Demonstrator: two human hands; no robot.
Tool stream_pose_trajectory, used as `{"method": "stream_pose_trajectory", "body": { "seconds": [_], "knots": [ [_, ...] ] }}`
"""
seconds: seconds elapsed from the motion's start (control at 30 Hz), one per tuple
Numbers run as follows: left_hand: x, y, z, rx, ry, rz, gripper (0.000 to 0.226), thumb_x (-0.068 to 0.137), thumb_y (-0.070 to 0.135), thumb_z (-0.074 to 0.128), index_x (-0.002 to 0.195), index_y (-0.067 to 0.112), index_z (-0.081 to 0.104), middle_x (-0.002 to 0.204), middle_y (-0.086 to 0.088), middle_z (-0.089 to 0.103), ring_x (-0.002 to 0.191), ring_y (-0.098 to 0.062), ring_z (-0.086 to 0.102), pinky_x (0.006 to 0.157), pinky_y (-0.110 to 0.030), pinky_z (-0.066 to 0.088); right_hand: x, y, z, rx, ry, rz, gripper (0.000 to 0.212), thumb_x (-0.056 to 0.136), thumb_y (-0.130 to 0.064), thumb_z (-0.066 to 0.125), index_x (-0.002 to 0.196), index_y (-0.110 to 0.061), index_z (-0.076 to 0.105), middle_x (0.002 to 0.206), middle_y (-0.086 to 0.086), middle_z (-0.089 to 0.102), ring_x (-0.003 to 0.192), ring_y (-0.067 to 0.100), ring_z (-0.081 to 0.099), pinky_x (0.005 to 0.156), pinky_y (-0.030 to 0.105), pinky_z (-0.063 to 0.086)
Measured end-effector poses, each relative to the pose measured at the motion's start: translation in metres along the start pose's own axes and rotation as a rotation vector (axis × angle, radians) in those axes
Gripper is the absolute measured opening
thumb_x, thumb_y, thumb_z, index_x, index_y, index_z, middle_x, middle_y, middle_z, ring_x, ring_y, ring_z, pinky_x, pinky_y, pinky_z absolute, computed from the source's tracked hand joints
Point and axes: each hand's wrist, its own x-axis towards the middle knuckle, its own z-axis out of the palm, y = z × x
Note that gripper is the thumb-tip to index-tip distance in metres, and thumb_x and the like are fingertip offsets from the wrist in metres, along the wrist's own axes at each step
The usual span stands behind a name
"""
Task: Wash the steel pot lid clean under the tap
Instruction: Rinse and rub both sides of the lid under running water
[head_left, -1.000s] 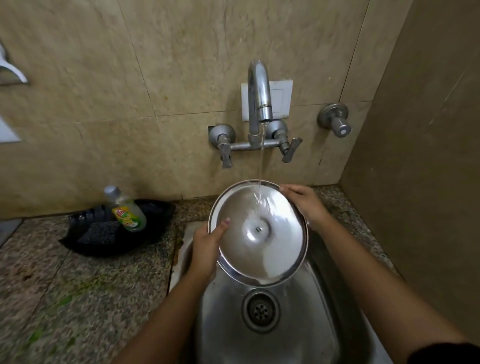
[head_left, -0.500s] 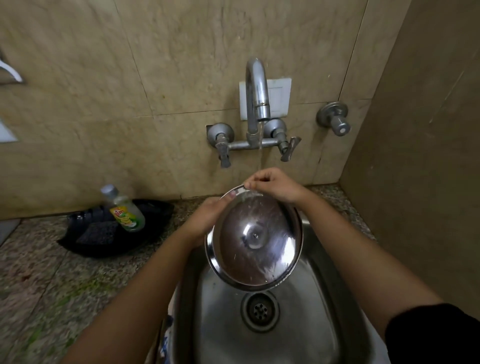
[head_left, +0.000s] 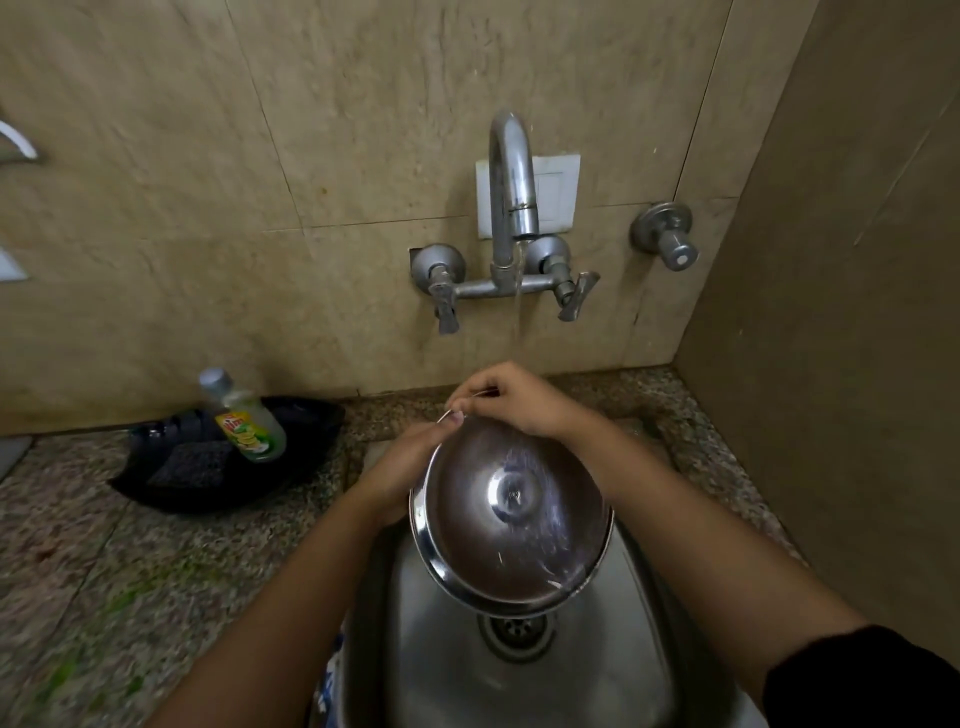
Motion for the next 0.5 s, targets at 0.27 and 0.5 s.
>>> {"method": "stream_pose_trajectory", "body": {
  "seconds": [0.27, 0.5],
  "knots": [
    [-0.006, -0.015, -0.006, -0.184, 0.08, -0.055, 0.038, 0.098, 0.033, 0.044, 0.113, 0.006, 0.068, 0.1, -0.012, 0.075, 0.09, -0.022, 0.072, 0.077, -0.032, 0.057, -0.026, 0.033, -0.027, 0.291, 0.416, 0.231, 0.017, 0.09, -0.015, 0.062, 0.102, -0.007, 0.071, 0.088, 0.004, 0.07, 0.076, 0.012, 0.063, 0.075, 0.029, 0.049],
    [0.0, -0.017, 0.002, -0.226, 0.063, -0.071, 0.038, 0.097, 0.042, 0.046, 0.115, 0.016, 0.068, 0.106, -0.008, 0.075, 0.098, -0.022, 0.071, 0.081, -0.035, 0.055, -0.016, 0.016, -0.012, -0.165, 0.4, 0.182, 0.023, 0.091, -0.04, 0.057, 0.096, -0.024, 0.073, 0.088, -0.004, 0.074, 0.082, 0.017, 0.067, 0.076, 0.039, 0.053]
  ]
}}
